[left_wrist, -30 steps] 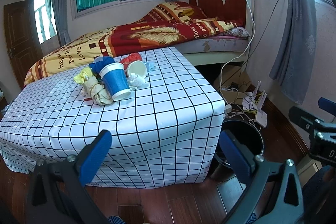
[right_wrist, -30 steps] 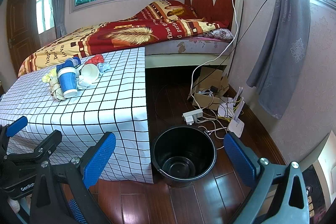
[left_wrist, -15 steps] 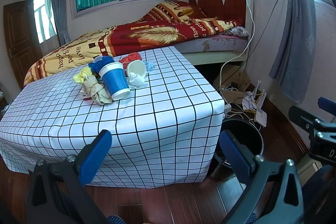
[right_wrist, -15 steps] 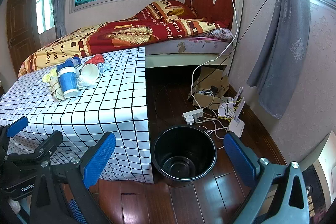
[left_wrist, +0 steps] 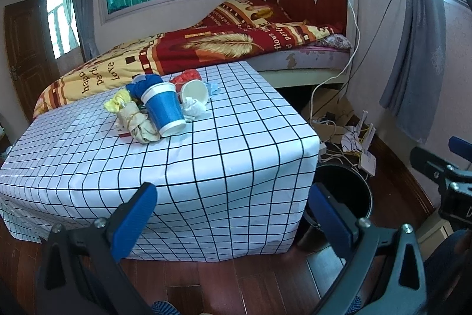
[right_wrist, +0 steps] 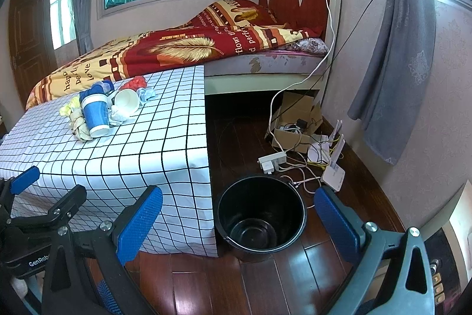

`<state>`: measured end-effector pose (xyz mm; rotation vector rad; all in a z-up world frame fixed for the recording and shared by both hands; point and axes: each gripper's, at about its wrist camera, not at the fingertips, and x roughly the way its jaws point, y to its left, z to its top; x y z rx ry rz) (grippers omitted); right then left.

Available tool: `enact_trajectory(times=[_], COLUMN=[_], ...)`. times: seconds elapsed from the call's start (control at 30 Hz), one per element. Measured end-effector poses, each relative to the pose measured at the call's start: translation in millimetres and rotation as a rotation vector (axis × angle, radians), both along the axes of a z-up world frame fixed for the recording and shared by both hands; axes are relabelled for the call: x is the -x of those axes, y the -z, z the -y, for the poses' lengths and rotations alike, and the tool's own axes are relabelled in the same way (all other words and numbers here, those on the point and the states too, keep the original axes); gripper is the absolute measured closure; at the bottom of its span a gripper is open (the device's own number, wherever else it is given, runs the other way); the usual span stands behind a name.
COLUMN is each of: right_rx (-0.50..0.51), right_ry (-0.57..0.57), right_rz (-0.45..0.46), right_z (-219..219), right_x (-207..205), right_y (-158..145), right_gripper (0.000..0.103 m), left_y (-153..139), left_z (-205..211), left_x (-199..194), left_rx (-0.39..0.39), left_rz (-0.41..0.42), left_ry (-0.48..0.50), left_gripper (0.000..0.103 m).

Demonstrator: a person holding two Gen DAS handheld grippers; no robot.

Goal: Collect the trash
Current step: 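Grasp the beige wrapped bundle with the left tool while the right tool grasps a plastic bag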

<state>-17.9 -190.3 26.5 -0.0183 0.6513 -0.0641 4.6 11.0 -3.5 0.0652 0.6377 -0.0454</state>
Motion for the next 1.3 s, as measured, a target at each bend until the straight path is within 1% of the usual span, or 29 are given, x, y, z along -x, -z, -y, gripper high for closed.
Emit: enact_trajectory(times=[0.2,0.33,0.4,0.47,0.5,0.57,0.63,0.67,0.77,0.83,0.9,0.93,0.97,1.03,1.1,1.17,1.23,1.3], right_rx=[-0.003,0.001,-0.015,-0.031,-0.041,-0.034,-0.061,-0.056,-0.018,-0.025,-0.027,-0.027,-0.032,-0.034,-0.030,-0.025,-0.021,-0.023], right_ry=[-0.036,-0.070,-0.109,-0.137,-0.161,-0.167,-0.196,-0.204,-0.241,-0.273,-0.299,-0.306,-0.317,-0.333,-0.339,-0.343,-0.346,-0.351], right_rz=[0.011,0.027,0.024,0.001,-0.027,-0.056,-0.058,-0.056,-0.048,-0.039,-0.031,-0.027,-0.024,-0.026,-0.032,-0.039,-0.045,-0.053], right_z=[-4.2,-13.9,-22.9,-29.7,-35.2,-46.5,-55.0,-61.2,-82.3,-93.2,-103.4,-107.9,-112.3,-121.0,-129.4,-136.4,-143.2,-148.2], right_x=[-9.4,-23.7,-35.6,-46.0,-53.3,-65.9,-75.7,-82.2,-101.2,-112.9,-126.0,-132.1,-139.2,-153.8,-171.1,-184.7,-202.7,-219.9], right_y=[0.6,3.9,8.2,12.7,15.7,19.1,20.3,20.7,22.6,22.7,23.4,24.2,24.7,27.2,32.1,35.4,39.5,44.4], right_gripper=[0.000,0.000,0.000,0.000,0.000,0.000,0.000,0.000,0.000,0.000,0.000,0.002,0.007,0.011,0.012,0.016,0.017,0.017], left_y=[-1.2,1.7,5.3,8.7,10.3,12.6,13.4,13.4,14.3,15.9,18.3,19.9,21.1,24.7,27.2,31.0,33.4,37.6], left_z=[-17.1,-39.4,-51.5,-65.0,-71.5,-83.0,-96.0,-101.6,-116.2,-125.2,-134.4,-139.7,-143.7,-152.5,-158.4,-161.4,-162.4,-166.2], left_x=[-12.7,-28.6,-35.9,-42.2,-45.4,-52.1,-58.1,-61.8,-73.3,-80.8,-89.5,-95.0,-98.9,-111.0,-121.6,-135.8,-143.8,-156.9], left_rx=[-0.018,0.007,0.025,0.045,0.049,0.056,0.073,0.079,0.091,0.099,0.106,0.111,0.117,0.143,0.159,0.165,0.162,0.180], left_rz=[0.008,-0.002,-0.019,-0.027,-0.031,-0.037,-0.030,-0.028,-0.028,-0.030,-0.037,-0.038,-0.040,-0.046,-0.052,-0.056,-0.061,-0.068], left_ry=[-0.039,-0.050,-0.065,-0.084,-0.093,-0.112,-0.136,-0.148,-0.178,-0.194,-0.206,-0.215,-0.223,-0.233,-0.238,-0.241,-0.243,-0.245], left_gripper=[0.000,0.000,0.000,0.000,0.000,0.001,0.002,0.002,0.006,0.009,0.015,0.016,0.016,0.018,0.022,0.024,0.025,0.026])
